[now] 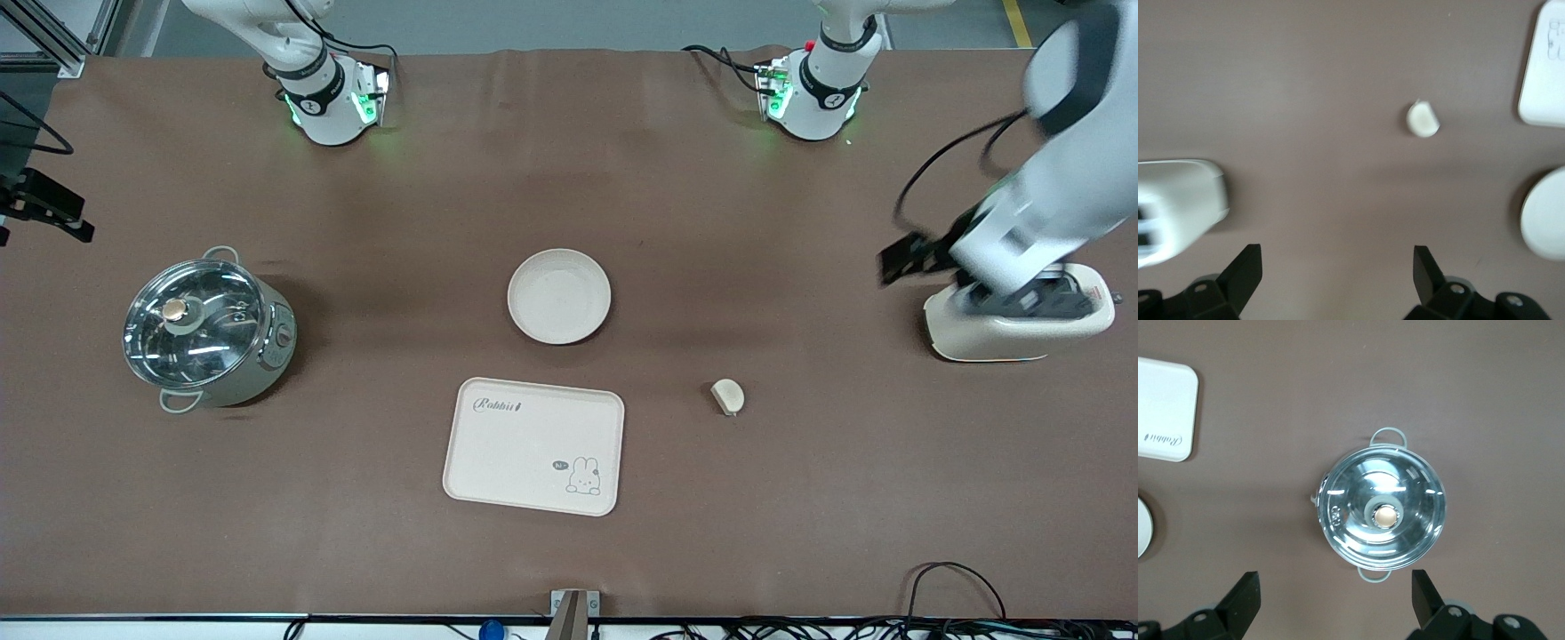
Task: Place bun in plate and plate on tray
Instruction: 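Reach the left gripper to the bun while the right gripper moves out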
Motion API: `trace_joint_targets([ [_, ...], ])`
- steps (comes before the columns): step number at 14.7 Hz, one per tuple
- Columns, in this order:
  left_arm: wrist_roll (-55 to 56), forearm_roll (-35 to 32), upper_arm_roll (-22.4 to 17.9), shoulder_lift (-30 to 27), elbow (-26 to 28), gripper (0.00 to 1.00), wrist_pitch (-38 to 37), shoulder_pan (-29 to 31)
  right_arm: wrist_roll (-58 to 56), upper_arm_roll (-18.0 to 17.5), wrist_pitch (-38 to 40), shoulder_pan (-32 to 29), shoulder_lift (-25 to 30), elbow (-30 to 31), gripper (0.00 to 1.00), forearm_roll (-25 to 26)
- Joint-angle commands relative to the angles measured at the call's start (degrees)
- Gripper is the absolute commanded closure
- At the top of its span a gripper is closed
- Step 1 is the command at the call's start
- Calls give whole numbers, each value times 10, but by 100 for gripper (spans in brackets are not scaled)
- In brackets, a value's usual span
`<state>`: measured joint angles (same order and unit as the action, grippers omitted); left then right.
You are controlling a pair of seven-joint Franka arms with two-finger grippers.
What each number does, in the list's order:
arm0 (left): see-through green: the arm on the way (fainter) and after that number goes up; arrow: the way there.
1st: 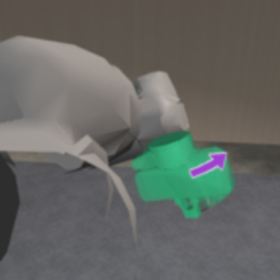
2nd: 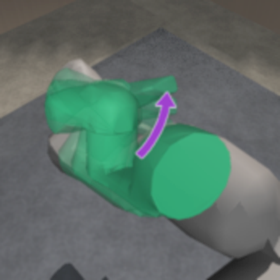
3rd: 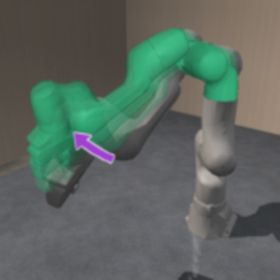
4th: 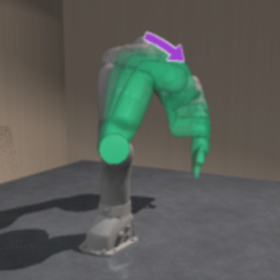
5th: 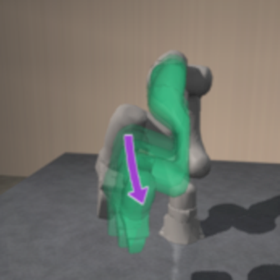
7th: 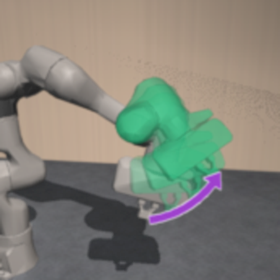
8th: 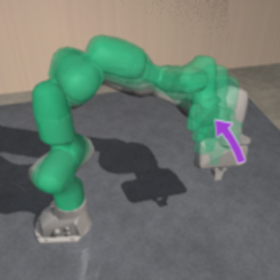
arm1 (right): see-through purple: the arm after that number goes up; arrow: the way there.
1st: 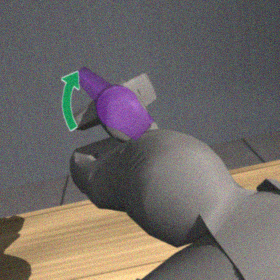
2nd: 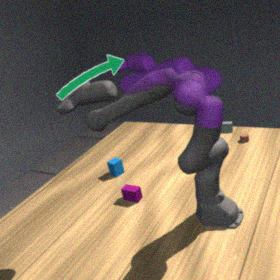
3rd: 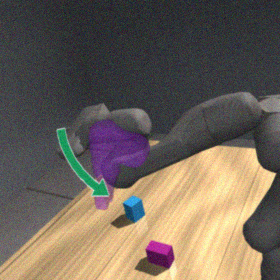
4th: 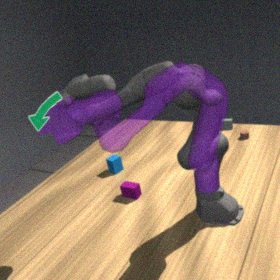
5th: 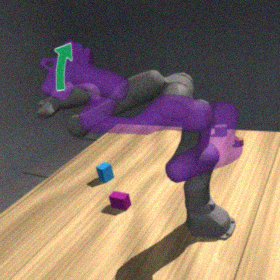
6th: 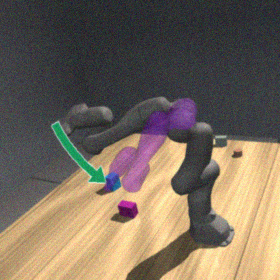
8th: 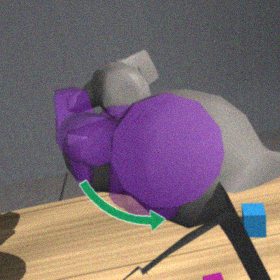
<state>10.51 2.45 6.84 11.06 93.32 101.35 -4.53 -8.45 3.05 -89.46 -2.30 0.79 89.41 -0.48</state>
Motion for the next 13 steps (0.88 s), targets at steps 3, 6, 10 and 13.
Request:
trace_joint_targets([
  [3, 126, 27, 20, 195, -24, 0, 203, -39, 2, -6, -8, 30, -42, 35, 0, -52],
  [6, 165, 27, 26, 266, -16, 0, 320, -59, 5, -6, -28, 34, -69, 44, 0, -93],
  [10, 179, 27, 25, 292, 53, 7, 456, -77, 5, -6, -93, 57, -85, 92, 0, -117],
  [13, 169, 24, 27, 282, 79, 69, 462, -77, 5, -6, -141, 84, -85, 134, 0, -129],
])
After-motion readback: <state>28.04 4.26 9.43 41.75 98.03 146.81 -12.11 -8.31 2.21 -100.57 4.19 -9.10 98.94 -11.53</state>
